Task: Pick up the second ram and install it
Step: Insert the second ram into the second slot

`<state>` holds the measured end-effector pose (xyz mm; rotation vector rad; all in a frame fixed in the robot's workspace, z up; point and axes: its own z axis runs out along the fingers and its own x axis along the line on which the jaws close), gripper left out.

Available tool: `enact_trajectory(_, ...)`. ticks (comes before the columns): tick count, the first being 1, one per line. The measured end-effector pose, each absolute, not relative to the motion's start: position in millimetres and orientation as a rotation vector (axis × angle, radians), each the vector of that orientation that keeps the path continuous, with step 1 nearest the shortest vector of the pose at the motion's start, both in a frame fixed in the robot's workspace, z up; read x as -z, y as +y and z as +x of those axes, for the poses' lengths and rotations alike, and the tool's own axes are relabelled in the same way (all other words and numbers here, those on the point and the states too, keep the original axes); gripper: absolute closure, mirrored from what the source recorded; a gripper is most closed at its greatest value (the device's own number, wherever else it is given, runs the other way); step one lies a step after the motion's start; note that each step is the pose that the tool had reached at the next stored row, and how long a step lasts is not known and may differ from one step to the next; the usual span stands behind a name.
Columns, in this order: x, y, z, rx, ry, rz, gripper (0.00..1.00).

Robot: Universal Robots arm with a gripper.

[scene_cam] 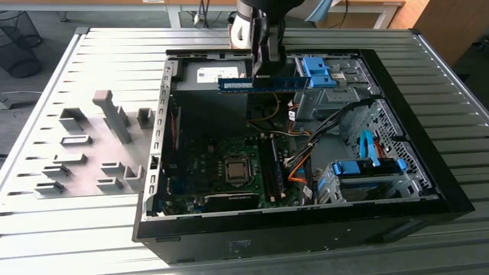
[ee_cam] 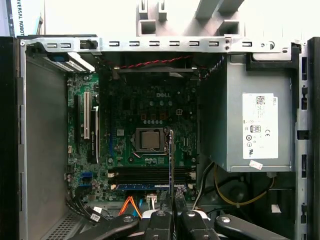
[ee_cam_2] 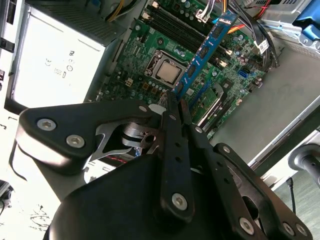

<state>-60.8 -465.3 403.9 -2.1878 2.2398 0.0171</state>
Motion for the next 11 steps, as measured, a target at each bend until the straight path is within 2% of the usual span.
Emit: enact_trajectory(11, -398.4, -465.4, -60.8, -0.006, 2.42, -1.992, 0.86)
